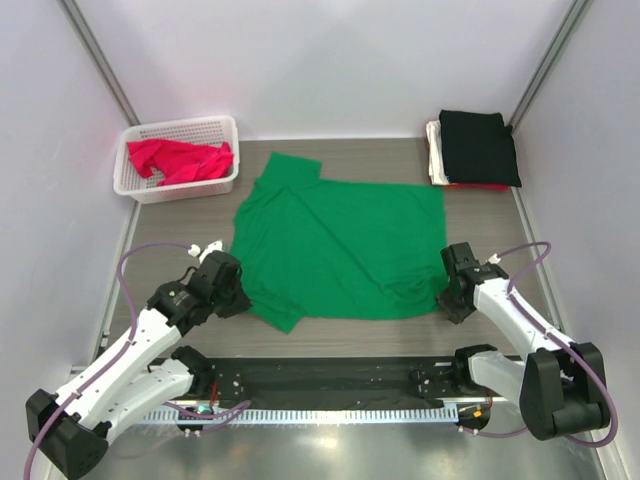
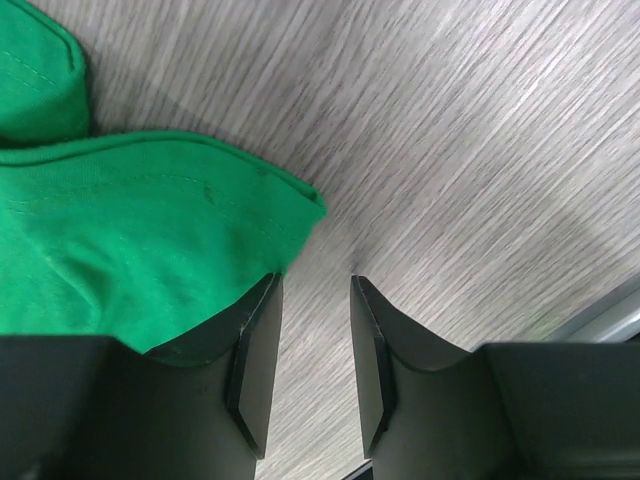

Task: Fold and stack the t-shirts
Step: Fold the tshirt

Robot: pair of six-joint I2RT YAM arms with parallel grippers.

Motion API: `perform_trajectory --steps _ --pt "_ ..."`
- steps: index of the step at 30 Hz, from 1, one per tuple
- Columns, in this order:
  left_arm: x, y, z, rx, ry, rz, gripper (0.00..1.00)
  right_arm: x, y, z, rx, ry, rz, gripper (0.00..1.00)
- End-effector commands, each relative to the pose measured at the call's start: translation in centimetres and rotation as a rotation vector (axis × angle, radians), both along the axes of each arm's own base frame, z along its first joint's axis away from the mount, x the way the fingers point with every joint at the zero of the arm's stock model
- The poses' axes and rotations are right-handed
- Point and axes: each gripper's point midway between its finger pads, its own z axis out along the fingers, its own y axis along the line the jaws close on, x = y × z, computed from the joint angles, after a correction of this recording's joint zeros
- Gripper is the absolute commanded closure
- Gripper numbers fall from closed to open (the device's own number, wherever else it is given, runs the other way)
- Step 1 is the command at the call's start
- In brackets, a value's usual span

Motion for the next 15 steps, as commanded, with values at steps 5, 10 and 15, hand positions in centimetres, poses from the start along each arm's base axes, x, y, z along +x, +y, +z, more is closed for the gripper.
perform_trajectory --steps 5,10,15 --pt "0.6 -0.3 0.3 -0.016 -0.026 -0.005 1.00 2.3 -0.5 0.9 -0.033 -0.072 -0.017 0.56" --pt "0.5 -0.3 0.3 -0.013 -0.024 -0.005 1.00 4.0 -0.3 1.1 -0.030 -0.104 0.003 0.56" --pt "0.4 -0.2 0.2 -0.011 -0.023 0.000 1.00 4.3 -0.8 1.0 -0.059 -0.113 0.012 0.59"
